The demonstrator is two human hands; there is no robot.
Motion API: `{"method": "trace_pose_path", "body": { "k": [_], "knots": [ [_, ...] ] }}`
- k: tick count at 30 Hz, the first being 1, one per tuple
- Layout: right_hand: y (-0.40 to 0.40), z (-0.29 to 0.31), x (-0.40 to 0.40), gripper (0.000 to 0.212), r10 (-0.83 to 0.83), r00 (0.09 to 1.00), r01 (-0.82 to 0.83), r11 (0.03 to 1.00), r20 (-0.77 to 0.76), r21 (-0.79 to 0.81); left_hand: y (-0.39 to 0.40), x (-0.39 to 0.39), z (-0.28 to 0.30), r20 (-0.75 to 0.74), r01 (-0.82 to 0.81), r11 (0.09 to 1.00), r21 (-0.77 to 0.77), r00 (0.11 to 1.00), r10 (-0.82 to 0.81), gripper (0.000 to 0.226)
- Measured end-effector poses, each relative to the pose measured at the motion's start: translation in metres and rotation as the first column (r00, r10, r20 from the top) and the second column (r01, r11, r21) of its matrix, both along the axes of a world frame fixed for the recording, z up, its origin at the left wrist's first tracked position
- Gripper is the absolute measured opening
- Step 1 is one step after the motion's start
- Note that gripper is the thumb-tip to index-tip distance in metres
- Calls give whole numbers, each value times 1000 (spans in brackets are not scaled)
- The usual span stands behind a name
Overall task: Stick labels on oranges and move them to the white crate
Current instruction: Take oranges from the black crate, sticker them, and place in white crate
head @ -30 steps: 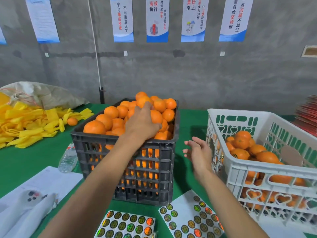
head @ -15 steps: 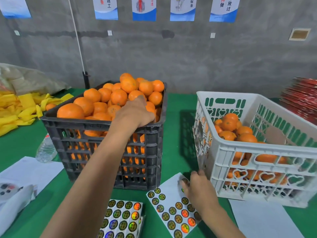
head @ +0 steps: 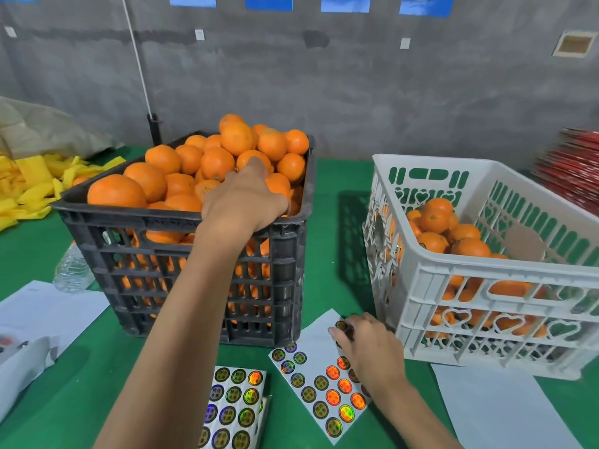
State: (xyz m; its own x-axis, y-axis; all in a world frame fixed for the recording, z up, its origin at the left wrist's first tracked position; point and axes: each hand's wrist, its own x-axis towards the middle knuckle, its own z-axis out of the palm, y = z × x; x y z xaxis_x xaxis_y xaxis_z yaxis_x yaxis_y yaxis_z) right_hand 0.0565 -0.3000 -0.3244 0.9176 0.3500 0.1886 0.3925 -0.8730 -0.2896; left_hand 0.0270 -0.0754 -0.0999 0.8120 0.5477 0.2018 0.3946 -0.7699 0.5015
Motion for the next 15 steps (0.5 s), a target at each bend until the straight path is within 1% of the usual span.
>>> {"method": "trace_pose_path", "body": {
  "k": [3,8,12,15],
  "knots": [
    [0,0,3,37,-2,1000,2,1000,10,11,-1,-2,-1,18,-9,1000,8,1000,9,52],
    [1,-4,3,36,18,998,-15,999,62,-48,-3,-4,-1,38,-27,999,20,999,26,56],
    [1,-6,1,33,-8,1000,7,1000,27,28,-3,-5,-1,47,-29,999,26,999,28,54],
    [3,-8,2,32,-37,999,40,995,-29,86,-4,-5,-1,55,-29,999,27,998,28,54]
  ]
}}
